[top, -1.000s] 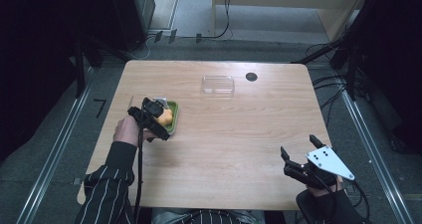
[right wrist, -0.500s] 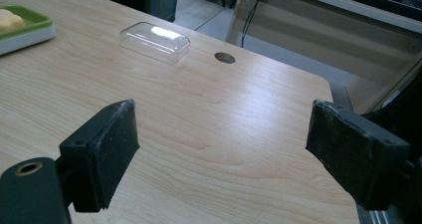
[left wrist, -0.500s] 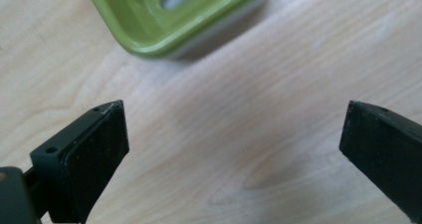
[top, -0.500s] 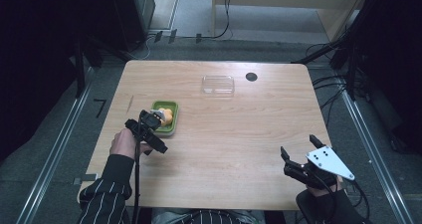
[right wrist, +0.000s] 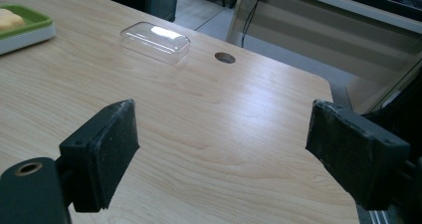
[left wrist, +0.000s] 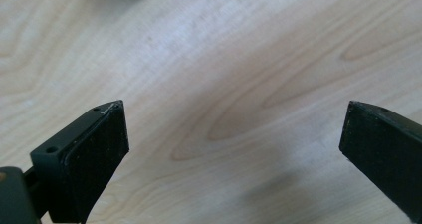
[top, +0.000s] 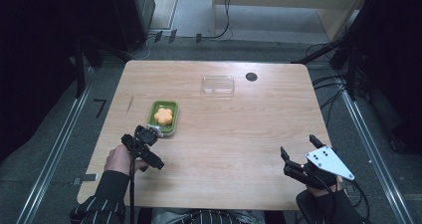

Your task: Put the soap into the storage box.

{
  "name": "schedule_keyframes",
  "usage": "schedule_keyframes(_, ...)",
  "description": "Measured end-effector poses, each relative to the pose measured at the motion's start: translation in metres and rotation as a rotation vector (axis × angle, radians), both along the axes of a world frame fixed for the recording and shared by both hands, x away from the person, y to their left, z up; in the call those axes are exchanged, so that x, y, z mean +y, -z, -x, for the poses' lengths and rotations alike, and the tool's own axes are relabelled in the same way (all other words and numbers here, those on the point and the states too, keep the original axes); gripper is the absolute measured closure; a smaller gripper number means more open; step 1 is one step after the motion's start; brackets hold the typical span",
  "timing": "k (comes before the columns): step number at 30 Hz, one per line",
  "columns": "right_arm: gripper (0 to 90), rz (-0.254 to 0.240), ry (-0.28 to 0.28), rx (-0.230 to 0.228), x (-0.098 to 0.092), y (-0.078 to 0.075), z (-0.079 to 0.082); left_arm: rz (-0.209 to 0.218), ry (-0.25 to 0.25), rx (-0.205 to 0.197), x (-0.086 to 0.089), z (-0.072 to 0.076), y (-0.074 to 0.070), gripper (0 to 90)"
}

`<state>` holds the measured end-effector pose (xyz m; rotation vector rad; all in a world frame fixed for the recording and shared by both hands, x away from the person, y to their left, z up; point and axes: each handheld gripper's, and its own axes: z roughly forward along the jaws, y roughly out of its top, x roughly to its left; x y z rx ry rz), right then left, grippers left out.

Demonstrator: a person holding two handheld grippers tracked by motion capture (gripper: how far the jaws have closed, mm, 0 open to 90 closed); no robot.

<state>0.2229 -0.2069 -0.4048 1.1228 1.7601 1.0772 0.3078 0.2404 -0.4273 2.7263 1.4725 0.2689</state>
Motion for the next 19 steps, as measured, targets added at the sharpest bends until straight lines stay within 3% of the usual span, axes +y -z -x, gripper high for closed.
schedule_keyframes(13, 13.3, 0.005, 0.000, -0.002, 0.000, 0.000, 0.000, 0.005, 0.047, 0.072, 0.000, 0.032, 0.018, 0.0)
schedule_keyframes(19, 13.3, 0.003, -0.003, 0.001, 0.000, 0.000, 0.000, 0.003, 0.046, 0.052, 0.000, 0.032, 0.017, 0.0)
